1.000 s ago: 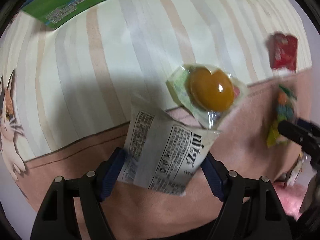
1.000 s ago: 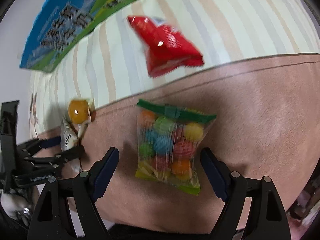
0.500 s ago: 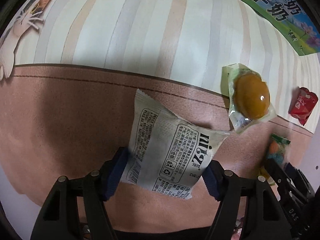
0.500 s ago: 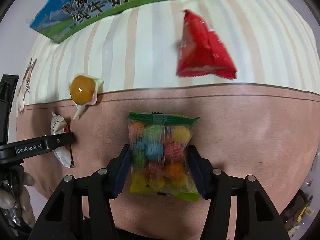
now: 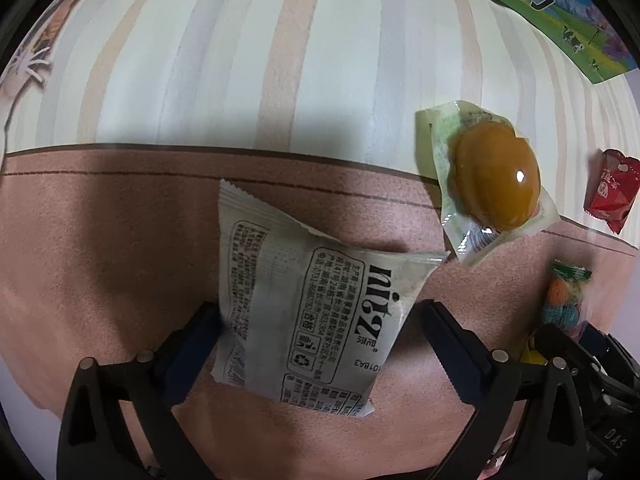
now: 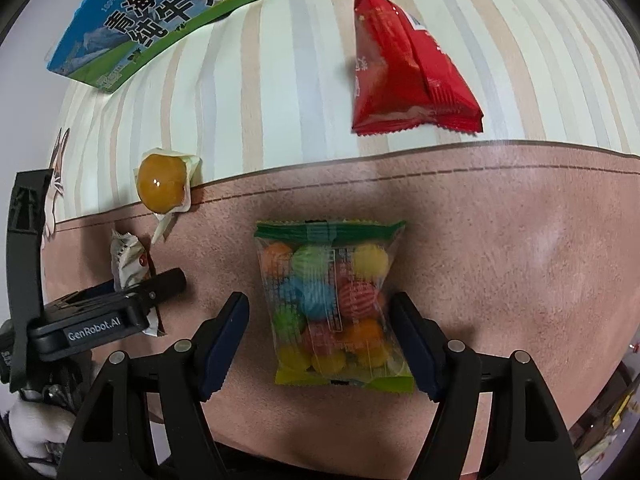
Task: Organize snacks
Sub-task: 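Grasp the white Mizi bread bag with the left gripper while the right grasps the clear candy-ball bag, then lift both bags and carry them over the cardboard box, then lower both bags into the box and open both grippers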
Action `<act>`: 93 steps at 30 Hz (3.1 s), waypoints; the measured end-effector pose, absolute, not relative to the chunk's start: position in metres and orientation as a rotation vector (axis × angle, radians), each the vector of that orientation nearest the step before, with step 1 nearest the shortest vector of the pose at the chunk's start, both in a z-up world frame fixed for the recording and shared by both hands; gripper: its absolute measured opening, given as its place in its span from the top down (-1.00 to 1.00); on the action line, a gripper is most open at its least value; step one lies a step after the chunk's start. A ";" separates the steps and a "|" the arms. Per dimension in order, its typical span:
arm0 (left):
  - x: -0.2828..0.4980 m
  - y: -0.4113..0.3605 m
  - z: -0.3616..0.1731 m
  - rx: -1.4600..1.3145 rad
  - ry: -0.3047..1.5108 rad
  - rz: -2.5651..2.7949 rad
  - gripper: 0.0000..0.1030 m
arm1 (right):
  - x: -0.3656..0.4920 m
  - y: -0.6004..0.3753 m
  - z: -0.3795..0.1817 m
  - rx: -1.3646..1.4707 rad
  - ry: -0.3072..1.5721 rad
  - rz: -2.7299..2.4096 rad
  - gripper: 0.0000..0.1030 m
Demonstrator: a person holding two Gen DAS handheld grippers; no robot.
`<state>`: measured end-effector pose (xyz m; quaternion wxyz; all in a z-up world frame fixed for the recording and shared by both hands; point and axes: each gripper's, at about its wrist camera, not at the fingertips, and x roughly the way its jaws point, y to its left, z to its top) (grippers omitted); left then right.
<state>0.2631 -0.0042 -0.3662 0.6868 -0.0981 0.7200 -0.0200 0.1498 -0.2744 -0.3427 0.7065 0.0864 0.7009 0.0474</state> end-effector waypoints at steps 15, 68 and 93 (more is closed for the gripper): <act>0.245 0.017 -0.328 -0.173 1.549 0.026 -0.04 | 0.127 -0.268 -0.341 0.086 1.500 0.056 -0.12; 0.536 0.001 -0.158 -0.400 1.483 -0.216 0.00 | 0.351 -0.286 -0.150 0.288 1.229 0.233 -0.05; 0.544 -0.020 -0.161 -0.222 1.485 -0.180 -0.78 | 0.381 -0.281 -0.191 0.189 1.357 0.134 -0.88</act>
